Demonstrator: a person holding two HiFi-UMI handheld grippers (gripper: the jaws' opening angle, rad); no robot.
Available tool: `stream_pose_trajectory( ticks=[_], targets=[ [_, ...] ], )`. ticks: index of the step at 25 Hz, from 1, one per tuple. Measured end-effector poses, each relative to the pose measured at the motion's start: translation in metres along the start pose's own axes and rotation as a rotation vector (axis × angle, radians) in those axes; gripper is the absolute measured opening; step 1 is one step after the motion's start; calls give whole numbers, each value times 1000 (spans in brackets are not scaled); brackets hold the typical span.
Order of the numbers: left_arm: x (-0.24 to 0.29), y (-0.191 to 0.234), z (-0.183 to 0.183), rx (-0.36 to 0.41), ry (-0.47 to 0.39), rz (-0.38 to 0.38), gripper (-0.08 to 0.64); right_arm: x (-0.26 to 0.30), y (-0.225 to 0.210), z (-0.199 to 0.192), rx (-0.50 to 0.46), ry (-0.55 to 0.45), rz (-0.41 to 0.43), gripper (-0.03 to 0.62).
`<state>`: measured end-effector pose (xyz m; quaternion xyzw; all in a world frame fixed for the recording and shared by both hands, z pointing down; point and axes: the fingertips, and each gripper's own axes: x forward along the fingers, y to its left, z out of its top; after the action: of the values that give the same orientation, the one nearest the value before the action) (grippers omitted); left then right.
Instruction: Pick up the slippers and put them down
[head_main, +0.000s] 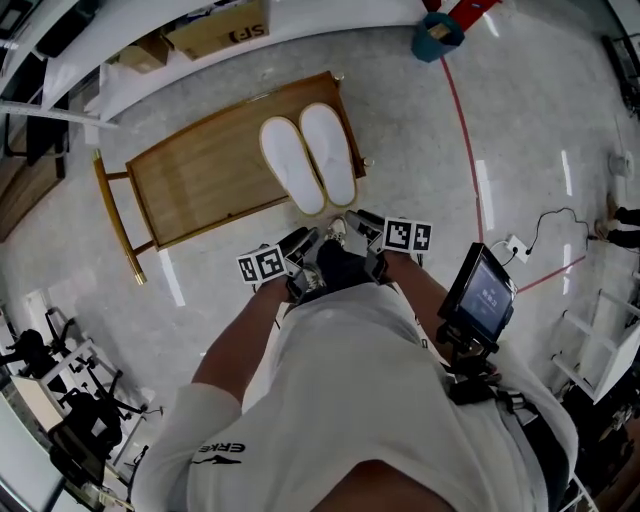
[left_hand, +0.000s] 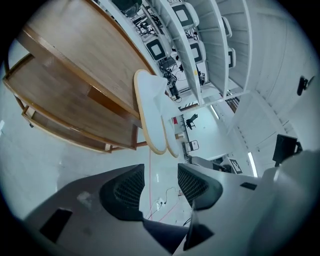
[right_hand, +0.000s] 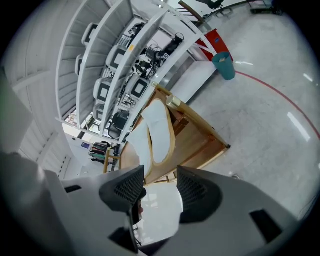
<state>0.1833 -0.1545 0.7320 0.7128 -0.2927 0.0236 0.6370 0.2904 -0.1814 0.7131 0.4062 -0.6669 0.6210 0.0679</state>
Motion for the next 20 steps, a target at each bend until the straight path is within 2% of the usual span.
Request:
stream_pose_trajectory(
  ticks=[5,10,13,20],
  targets=[
    [-19,-9,-22,36,-1,-24,184,-13,11,-29,-18,-4,10,187],
    [-47,-25,-37,56,-44,-66,184,-27,37,-52,-36,-40,48,187],
    [-65,-41,-37,83,-86,-96,184,-37,56,-59,-81,-65,65,186],
    [-99,-93,-31,198,-174,-158,183,-70,101,-67,-207,-160,115,186]
  ],
)
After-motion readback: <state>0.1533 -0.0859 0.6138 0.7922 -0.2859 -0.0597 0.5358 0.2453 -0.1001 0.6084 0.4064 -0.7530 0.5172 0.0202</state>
